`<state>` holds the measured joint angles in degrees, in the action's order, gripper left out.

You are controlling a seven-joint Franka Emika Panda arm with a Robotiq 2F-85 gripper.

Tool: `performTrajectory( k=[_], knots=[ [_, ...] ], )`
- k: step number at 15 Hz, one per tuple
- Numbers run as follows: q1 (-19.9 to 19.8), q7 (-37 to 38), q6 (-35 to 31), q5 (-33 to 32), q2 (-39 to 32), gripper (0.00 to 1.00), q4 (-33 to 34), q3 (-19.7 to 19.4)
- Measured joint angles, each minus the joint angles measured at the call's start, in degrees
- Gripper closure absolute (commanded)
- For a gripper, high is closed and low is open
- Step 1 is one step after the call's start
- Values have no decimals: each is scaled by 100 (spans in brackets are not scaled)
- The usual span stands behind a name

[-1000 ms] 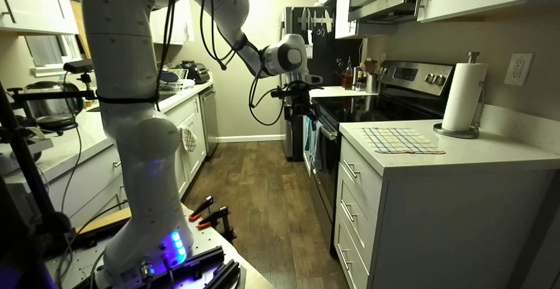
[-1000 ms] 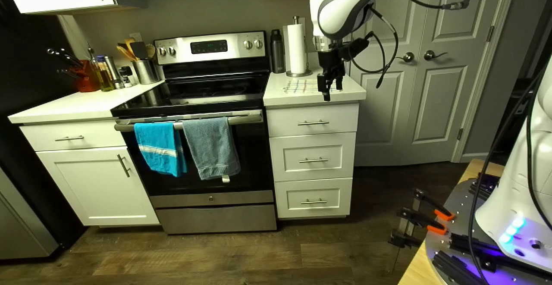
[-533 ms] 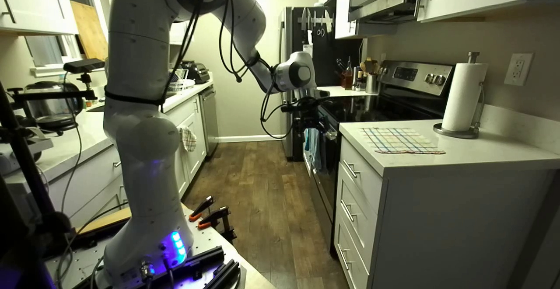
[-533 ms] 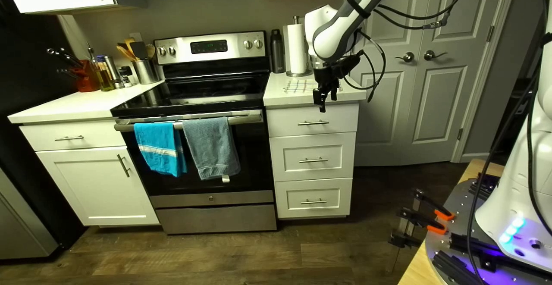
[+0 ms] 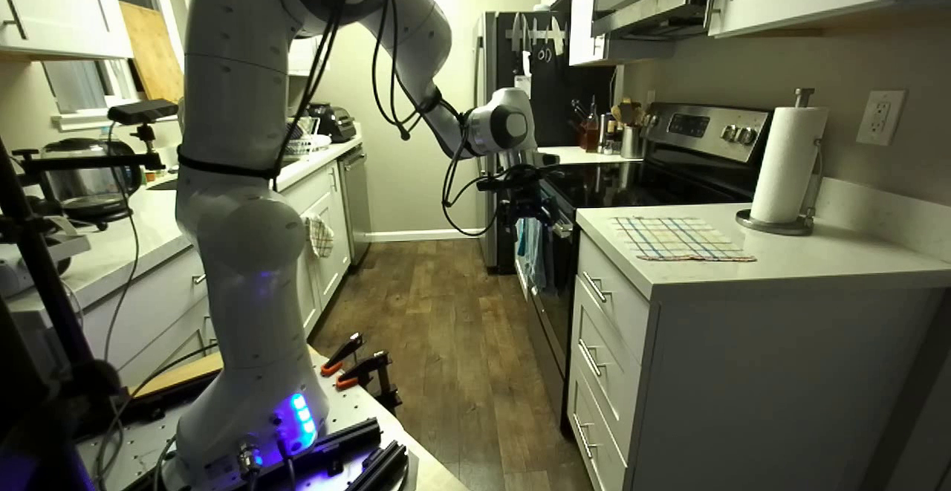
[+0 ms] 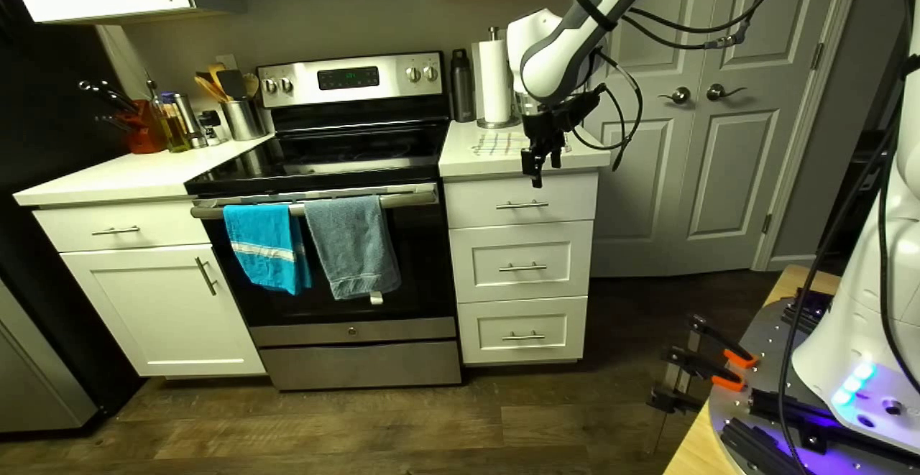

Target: Open the first top drawer

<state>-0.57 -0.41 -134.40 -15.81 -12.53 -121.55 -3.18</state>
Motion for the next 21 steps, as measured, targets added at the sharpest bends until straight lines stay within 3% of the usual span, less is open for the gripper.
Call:
performTrajectory(
  k=[5, 13, 21],
  knots=[
    [8, -11, 0, -33, -1, 0, 0, 1],
    [0, -123, 1, -1858, -17, 0, -2, -220],
    [-13, -1014, -194, -2667, -247, 0, 160, -231]
  ],
)
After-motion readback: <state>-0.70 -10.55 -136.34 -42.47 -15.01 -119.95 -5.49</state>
